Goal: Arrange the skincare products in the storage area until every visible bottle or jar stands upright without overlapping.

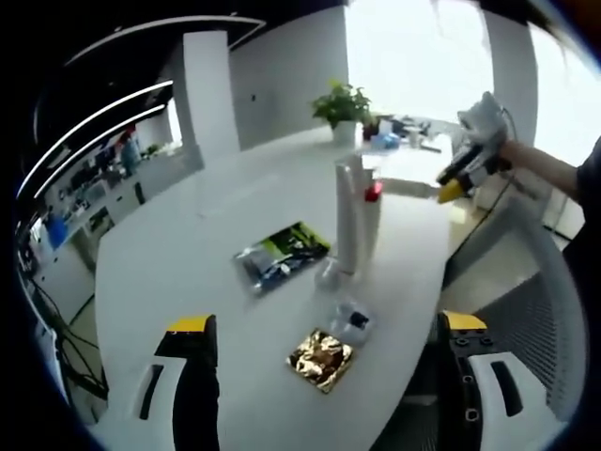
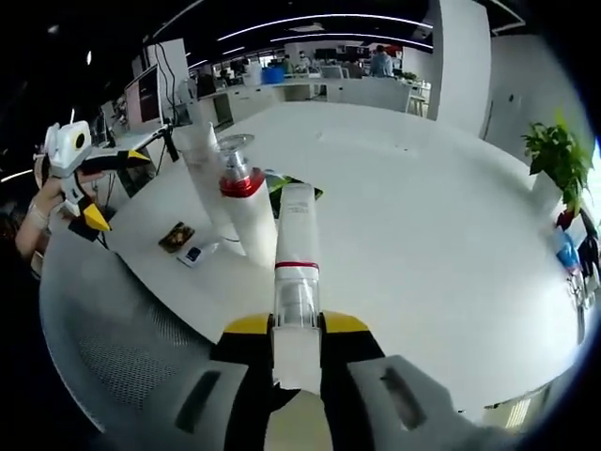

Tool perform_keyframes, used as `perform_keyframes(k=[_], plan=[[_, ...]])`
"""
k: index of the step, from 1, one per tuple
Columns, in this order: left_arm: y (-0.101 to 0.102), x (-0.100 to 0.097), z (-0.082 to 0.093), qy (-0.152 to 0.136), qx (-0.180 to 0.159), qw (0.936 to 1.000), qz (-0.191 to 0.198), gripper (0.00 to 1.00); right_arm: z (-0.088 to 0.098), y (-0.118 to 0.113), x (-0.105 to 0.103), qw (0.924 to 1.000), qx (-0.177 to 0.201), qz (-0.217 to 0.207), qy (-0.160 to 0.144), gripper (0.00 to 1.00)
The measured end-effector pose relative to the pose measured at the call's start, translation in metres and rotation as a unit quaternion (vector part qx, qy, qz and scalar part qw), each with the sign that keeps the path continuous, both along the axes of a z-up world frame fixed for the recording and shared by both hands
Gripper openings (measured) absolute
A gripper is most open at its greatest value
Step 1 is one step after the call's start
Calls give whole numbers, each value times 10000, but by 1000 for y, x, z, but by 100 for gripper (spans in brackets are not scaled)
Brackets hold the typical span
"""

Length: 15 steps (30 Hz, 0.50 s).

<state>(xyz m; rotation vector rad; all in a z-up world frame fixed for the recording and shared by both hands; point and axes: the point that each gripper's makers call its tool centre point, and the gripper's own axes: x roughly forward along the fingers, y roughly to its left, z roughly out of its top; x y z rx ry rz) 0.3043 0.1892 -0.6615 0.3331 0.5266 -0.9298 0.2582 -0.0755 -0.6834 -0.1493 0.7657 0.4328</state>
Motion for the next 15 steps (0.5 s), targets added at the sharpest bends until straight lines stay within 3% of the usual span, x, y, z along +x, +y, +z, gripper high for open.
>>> perform_keyframes(k=[7, 15], plan=[[-8, -7, -2, -11, 29, 9999, -127, 94, 10, 7, -18, 9997, -30, 230, 59, 17], [-12, -11, 0, -70, -3, 9998, -205, 93, 16, 42, -24, 9963, -37, 835, 205, 17]])
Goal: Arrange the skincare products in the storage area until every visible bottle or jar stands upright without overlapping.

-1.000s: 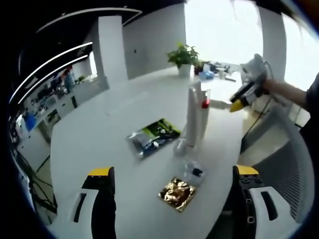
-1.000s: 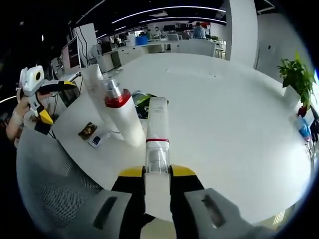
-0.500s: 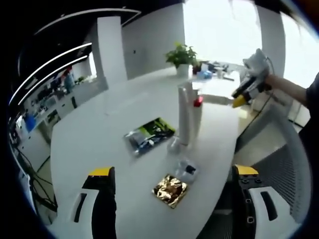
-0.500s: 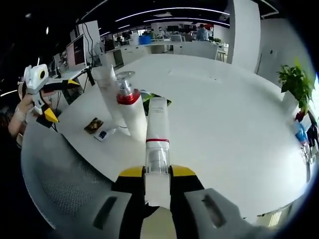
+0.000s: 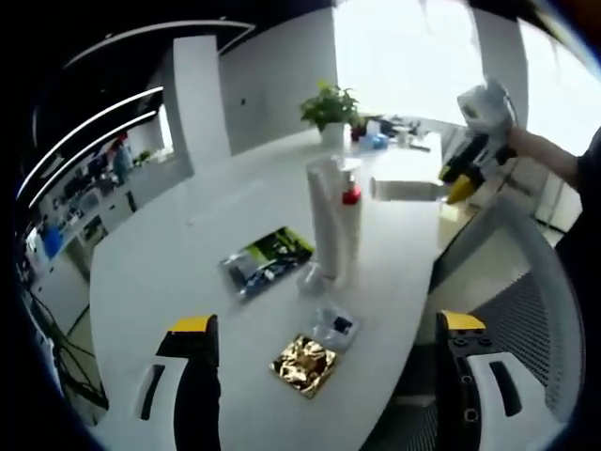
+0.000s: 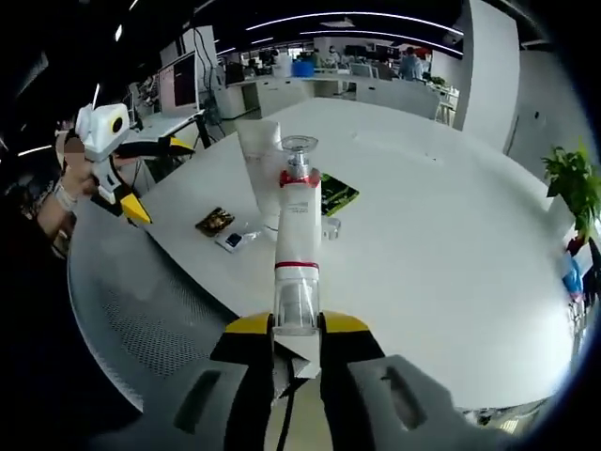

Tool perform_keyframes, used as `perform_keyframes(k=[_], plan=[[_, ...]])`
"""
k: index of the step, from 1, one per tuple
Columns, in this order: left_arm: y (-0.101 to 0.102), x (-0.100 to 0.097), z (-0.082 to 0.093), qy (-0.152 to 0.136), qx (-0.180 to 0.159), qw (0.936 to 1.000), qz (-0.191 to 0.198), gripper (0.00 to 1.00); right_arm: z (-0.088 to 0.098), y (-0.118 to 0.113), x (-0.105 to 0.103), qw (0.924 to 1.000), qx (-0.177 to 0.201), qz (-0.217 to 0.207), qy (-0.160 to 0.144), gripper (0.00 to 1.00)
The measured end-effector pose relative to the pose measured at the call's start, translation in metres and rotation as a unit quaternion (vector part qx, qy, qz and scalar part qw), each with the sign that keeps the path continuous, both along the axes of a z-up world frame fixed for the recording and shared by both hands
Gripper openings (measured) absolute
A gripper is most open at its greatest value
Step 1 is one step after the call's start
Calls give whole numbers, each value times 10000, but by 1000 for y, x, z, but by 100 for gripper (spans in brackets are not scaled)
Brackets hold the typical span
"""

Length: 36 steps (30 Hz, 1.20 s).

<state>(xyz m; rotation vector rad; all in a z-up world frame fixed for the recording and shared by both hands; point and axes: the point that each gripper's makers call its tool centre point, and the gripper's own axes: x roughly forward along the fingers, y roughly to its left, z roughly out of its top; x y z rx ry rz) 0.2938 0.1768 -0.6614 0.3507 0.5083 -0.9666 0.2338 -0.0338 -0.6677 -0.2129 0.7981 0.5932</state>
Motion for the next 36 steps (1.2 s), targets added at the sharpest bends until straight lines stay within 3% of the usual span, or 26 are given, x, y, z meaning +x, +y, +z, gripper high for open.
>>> perform_keyframes(k=[6, 17, 36], plan=[[0, -1, 2, -125, 17, 9999, -31, 88, 1, 25, -2, 9991, -1, 411, 105, 17], [-5, -8, -4, -93, 127, 9995, -257, 79, -9, 68, 3, 9933, 7, 1106, 338, 17], [-24, -8, -8, -482, 485, 9950, -732, 54, -23, 107, 18, 9797, -54, 1888, 666, 17]])
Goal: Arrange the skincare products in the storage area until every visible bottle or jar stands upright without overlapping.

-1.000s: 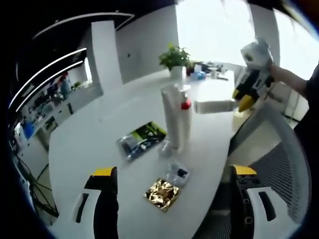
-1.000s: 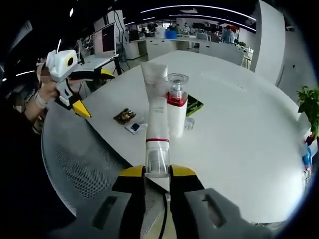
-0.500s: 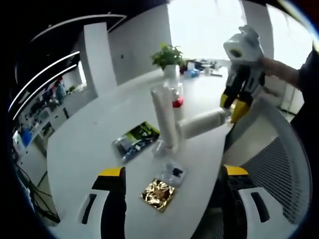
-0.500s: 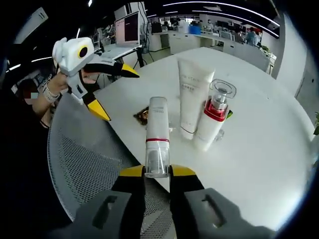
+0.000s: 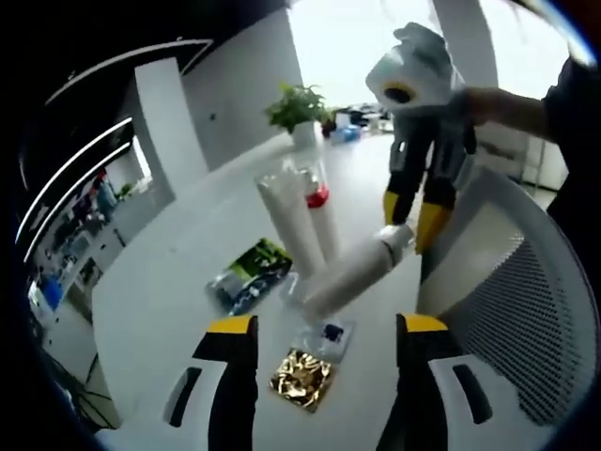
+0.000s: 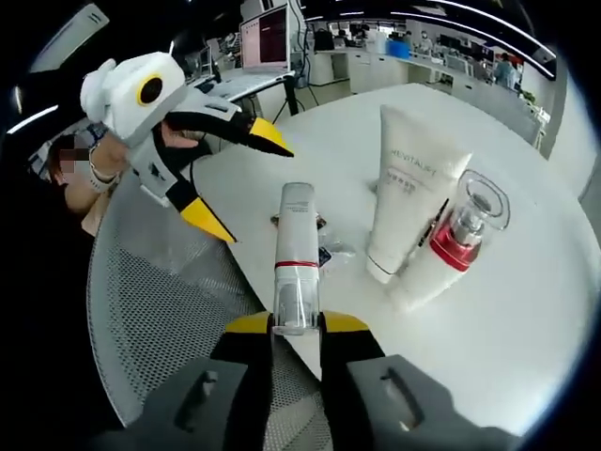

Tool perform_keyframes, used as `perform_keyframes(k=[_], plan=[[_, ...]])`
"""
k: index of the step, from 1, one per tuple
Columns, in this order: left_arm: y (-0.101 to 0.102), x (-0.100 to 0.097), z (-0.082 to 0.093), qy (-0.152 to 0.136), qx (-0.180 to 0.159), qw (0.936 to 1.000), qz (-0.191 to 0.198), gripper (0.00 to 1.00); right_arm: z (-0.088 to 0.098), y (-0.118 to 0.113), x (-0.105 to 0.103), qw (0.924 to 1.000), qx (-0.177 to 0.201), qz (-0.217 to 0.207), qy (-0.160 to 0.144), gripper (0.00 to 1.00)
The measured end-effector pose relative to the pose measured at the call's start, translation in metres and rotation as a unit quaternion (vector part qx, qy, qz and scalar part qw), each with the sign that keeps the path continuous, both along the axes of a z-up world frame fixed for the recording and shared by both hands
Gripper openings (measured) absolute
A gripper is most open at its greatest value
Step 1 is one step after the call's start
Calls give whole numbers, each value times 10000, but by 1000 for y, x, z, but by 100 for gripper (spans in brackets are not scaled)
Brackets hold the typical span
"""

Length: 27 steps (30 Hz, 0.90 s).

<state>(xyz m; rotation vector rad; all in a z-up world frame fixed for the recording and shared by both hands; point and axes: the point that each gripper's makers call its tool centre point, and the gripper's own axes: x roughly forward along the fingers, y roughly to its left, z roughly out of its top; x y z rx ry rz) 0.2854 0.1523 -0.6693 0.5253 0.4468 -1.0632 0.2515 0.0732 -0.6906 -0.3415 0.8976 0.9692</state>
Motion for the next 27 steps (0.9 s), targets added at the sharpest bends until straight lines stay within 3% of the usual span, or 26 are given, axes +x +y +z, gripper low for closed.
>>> perform_keyframes(k=[9, 11, 19, 23, 27], plan=[[-8, 4, -2, -303, 360, 9985, -265, 41, 3, 6, 7, 9986, -192, 477, 86, 17], [-10, 4, -5, -337, 483, 9978, -318, 42, 5, 7, 11, 9983, -211, 533, 88, 17], [-18, 11, -4, -809, 809, 9923, -465, 35, 15, 10, 16, 9961, -231, 809, 250, 17], [-18, 18, -2, -1270, 1115, 9843, -515, 29, 18, 13, 18, 9956, -205, 858, 323, 17], [-20, 19, -4, -1368, 1243, 9811, -579, 29, 20, 17, 21, 9954, -140, 872, 383, 17]])
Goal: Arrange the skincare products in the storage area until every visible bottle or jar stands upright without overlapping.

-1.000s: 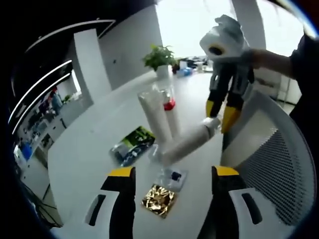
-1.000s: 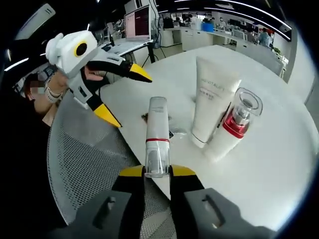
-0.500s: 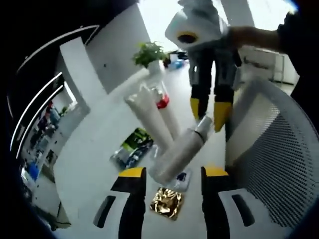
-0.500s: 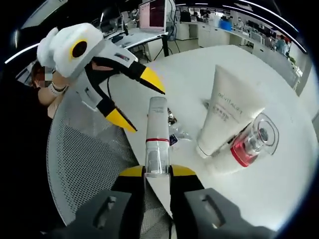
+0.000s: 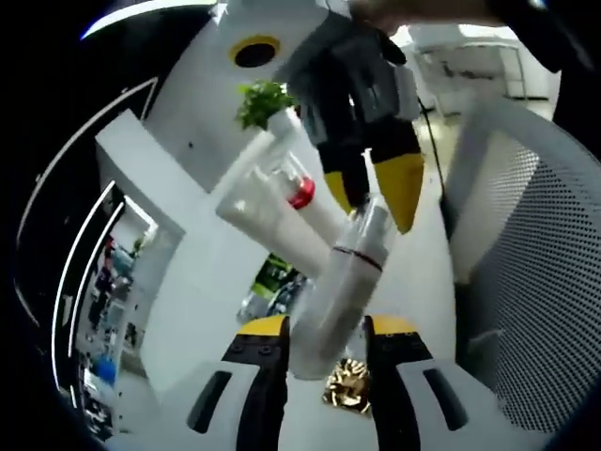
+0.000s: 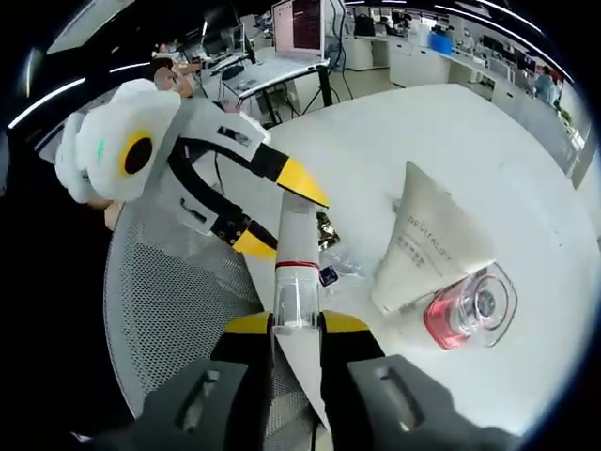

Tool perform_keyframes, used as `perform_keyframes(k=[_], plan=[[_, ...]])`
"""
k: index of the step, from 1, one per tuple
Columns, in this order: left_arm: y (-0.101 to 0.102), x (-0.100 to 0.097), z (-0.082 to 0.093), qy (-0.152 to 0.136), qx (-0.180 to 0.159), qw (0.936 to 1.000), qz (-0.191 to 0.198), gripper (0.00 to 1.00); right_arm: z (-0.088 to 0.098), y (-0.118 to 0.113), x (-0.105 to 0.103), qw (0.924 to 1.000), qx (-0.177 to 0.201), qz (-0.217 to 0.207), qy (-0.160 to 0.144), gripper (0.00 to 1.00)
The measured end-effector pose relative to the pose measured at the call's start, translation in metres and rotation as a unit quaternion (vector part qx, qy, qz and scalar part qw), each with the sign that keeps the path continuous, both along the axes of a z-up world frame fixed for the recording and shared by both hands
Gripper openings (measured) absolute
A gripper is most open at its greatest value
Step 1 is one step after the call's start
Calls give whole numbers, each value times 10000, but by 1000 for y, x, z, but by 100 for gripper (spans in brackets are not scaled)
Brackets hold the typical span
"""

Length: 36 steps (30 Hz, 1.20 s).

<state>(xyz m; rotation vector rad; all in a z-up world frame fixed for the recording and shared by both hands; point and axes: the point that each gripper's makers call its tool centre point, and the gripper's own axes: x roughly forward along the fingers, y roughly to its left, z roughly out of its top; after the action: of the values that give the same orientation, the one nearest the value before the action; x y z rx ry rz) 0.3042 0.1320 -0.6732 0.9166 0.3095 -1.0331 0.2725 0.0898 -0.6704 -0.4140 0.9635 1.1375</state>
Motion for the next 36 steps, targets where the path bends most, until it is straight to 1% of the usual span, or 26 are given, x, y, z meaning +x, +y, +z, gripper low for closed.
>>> perform_keyframes(k=[1, 5, 7, 10, 12, 13, 14, 16, 19, 20, 21, 24, 25, 26, 28, 30, 31, 34, 35, 36], plan=[[0, 3, 2, -143, 55, 9999, 5, 29, 1, 1, 1, 10000, 41, -6, 29, 17], [-4, 3, 2, -345, 207, 9991, -91, 29, 4, 6, 2, 9997, 159, -20, 166, 17], [-5, 4, 1, -374, 275, 9989, -114, 29, 4, 7, 3, 9995, 197, -48, 227, 17], [-7, 5, 4, -474, 258, 9984, -154, 27, 5, 9, 4, 9989, 317, -111, 334, 17], [-7, 6, 3, -522, 317, 9980, -164, 26, 6, 9, 5, 9984, 407, -186, 348, 17], [-6, 7, 3, -522, 307, 9981, -133, 26, 7, 10, 4, 9980, 452, -216, 394, 17], [-6, 8, 3, -534, 286, 9981, -97, 26, 7, 10, 6, 9978, 490, -243, 379, 17], [-5, 8, 2, -510, 314, 9982, -98, 26, 8, 10, 6, 9971, 579, -289, 410, 17], [-6, 9, 1, -486, 257, 9985, -58, 25, 10, 10, 8, 9962, 686, -376, 379, 17], [-6, 8, 0, -458, 228, 9987, -51, 24, 11, 11, 8, 9956, 750, -421, 374, 18], [-8, 6, -2, -300, 99, 9995, -57, 24, 12, 10, 8, 9950, 798, -437, 416, 18], [-8, 5, -1, -356, 0, 9993, -137, 21, 18, 9, 9, 9933, 966, -518, 352, 18], [-10, 2, -2, -244, -45, 9996, -158, 21, 20, 9, 9, 9927, 1040, -523, 323, 18], [-10, 1, -3, -192, -55, 9996, -181, 20, 22, 9, 9, 9922, 1083, -538, 318, 18], [-11, 1, -4, -122, -127, 9997, -170, 20, 23, 9, 10, 9918, 1150, -532, 194, 19], [-12, 0, -5, -31, -203, 9996, -188, 19, 23, 7, 12, 9920, 1109, -588, 92, 19], [-13, -1, -6, 96, -303, 9993, -172, 19, 24, 5, 15, 9917, 1128, -610, -50, 20], [-12, -1, -9, 209, -378, 9989, -167, 19, 28, 2, 16, 9898, 1251, -664, -148, 23], [-12, -3, -11, 392, -508, 9979, -124, 19, 30, 1, 17, 9882, 1332, -719, -222, 23], [-14, -4, -10, 491, -649, 9966, -120, 18, 30, -1, 17, 9877, 1344, -771, -204, 24]])
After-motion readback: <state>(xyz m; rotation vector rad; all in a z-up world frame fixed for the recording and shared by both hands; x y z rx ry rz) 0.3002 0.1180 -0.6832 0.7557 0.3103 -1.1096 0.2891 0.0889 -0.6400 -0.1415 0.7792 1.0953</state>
